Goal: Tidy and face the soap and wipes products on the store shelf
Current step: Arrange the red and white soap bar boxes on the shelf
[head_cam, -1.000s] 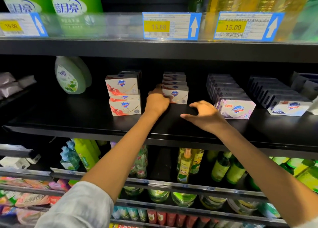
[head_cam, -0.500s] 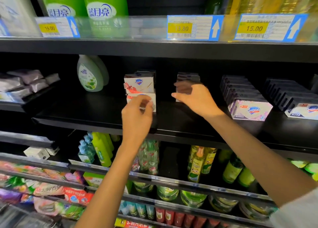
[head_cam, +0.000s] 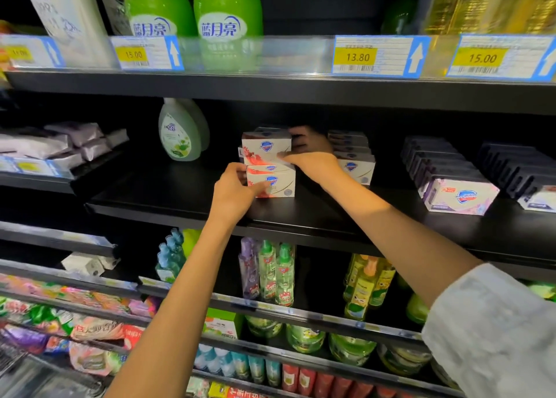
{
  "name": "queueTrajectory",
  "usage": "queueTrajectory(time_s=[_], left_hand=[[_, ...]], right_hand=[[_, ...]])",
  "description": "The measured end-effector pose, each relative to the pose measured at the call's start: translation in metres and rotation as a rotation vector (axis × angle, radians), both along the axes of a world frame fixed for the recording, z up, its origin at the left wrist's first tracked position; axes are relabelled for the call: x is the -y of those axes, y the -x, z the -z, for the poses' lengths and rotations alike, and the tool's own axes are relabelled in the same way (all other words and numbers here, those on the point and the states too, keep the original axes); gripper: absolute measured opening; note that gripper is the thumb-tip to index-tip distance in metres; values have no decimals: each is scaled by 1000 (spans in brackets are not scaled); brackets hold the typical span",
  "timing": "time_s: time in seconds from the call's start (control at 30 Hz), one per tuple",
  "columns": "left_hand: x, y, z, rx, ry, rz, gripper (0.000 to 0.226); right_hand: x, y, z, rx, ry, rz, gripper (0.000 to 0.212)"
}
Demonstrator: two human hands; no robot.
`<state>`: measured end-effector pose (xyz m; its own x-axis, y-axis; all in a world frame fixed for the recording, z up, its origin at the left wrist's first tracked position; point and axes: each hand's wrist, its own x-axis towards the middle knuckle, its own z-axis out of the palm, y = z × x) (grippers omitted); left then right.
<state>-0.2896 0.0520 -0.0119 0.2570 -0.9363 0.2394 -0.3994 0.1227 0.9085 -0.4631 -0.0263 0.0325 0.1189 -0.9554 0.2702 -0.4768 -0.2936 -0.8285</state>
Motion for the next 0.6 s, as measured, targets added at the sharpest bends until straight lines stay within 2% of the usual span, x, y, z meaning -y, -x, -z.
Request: queueTrajectory(time_s=[0.23,0.37,0.43,0.6], left_hand=[[9,-5,9,42,45,-41,42],[11,-5,10,83,57,6,59],[10,-2,8,104,72,10,60],[6,3,13,67,86,8,54]], right_hand=[[-10,11,5,95,107,50,54],[-18,30,5,213,144,74,48],[-18,44,0,250,136,106,50],[-2,100,-6,183,140,187,55]])
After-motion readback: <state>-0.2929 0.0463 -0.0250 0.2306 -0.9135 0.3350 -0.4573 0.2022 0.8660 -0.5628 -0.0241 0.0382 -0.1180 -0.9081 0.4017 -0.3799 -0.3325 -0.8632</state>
